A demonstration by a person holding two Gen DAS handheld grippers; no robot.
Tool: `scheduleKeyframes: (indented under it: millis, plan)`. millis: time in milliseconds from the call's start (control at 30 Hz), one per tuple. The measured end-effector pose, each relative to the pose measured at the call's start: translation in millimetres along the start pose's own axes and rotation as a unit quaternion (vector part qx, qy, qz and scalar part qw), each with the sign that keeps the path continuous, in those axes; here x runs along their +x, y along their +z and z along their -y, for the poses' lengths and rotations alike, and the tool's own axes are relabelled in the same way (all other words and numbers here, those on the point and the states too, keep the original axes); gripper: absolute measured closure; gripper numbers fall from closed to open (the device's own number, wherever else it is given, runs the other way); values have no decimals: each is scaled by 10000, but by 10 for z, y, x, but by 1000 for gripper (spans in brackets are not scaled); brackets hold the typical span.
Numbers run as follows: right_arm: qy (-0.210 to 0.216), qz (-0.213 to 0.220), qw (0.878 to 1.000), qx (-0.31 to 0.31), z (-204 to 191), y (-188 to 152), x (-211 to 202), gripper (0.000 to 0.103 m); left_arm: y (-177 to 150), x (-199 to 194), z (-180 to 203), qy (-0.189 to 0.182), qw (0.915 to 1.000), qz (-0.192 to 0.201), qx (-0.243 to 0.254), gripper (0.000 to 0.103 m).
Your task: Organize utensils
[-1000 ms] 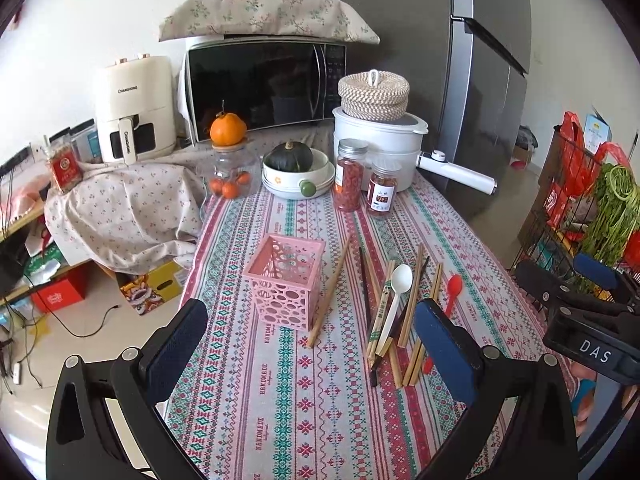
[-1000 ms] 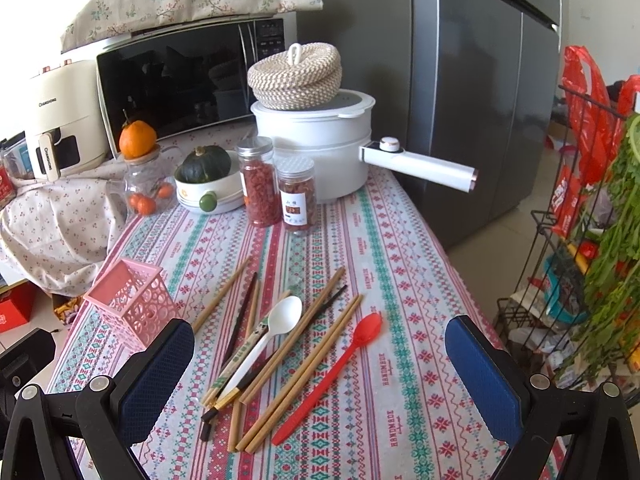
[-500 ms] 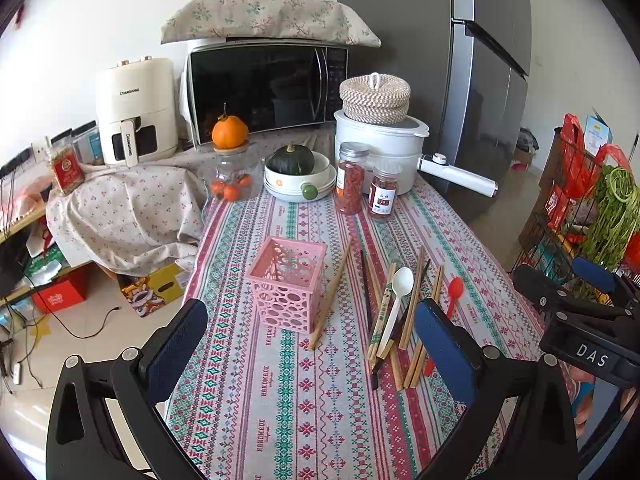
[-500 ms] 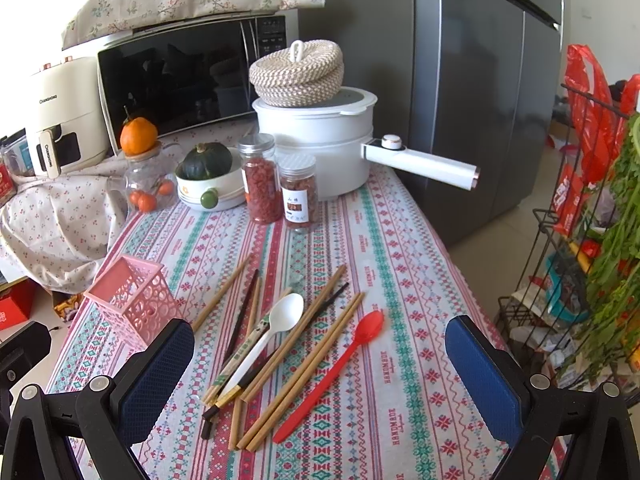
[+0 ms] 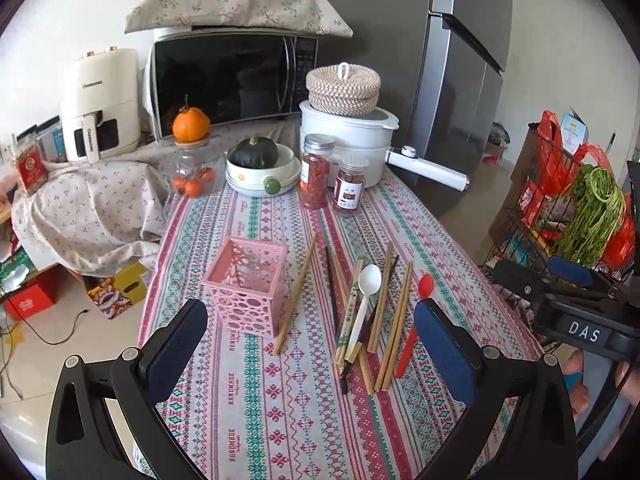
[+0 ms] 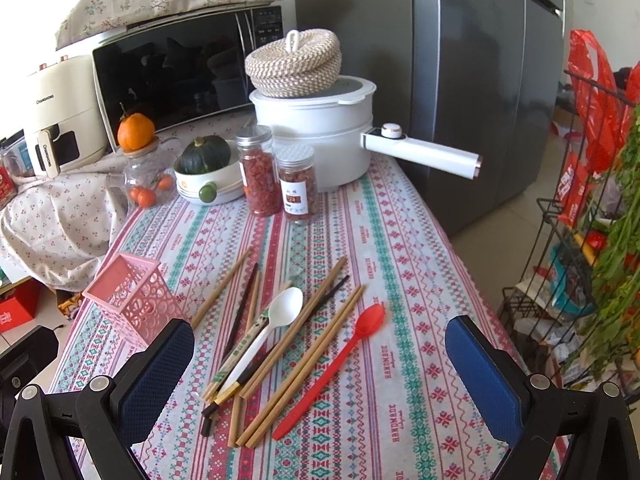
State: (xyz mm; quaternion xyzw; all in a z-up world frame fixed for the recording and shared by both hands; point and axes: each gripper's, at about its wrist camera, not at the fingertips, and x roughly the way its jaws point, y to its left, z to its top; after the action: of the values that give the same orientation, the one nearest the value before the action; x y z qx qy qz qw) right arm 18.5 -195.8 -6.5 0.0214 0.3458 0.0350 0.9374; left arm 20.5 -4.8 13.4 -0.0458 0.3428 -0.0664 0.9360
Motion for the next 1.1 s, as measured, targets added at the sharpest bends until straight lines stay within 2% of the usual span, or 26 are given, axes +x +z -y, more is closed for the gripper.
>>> scheduleKeyframes:
  millis: [67,200,233,333,367,400,467,533,633,767,800,933,1100]
  plan:
    - [-21,-178,9998,119,96,65,60,0,80,114,47,-290,9992,-271,24,0]
    - [-8,-598,9973,428,304,225,235,0,214,300,247,-46,9970,-600,497,0]
    - [-37,-710,9963,474,354,254,299,0,226,392,288,-10,9948,-815,616,0]
    - [12,-1030,9927,627,515,305,543,2,272,686,392,-330,9873,-1425,620,0]
    - [62,-1101,9913,719,576,291,621,7,283,799,431,-452,9849,-1568,577,1]
    - [75,-1204,9894,812,644,256,705,14,291,918,466,-567,9822,-1714,528,5]
    - [107,-1537,9838,921,762,157,896,20,323,1169,547,-812,9757,-1992,421,16]
    - [197,-1843,9780,954,863,77,1073,28,372,1452,628,-986,9686,-2262,304,37]
    - [332,-2089,9709,1122,1013,32,1256,39,438,1843,773,-1082,9603,-2554,292,56]
    - [472,-2235,9656,1242,1134,33,1432,48,490,2318,988,-912,9593,-2593,643,65]
    - [487,-2269,9646,1254,1154,27,1476,49,486,2455,1001,-896,9578,-2651,659,71]
    - [472,-2409,9599,1352,1232,8,1636,50,464,2902,1067,-756,9548,-2790,688,84]
    - [444,-2436,9578,1459,1328,46,1761,50,477,3266,1099,-642,9530,-2899,598,87]
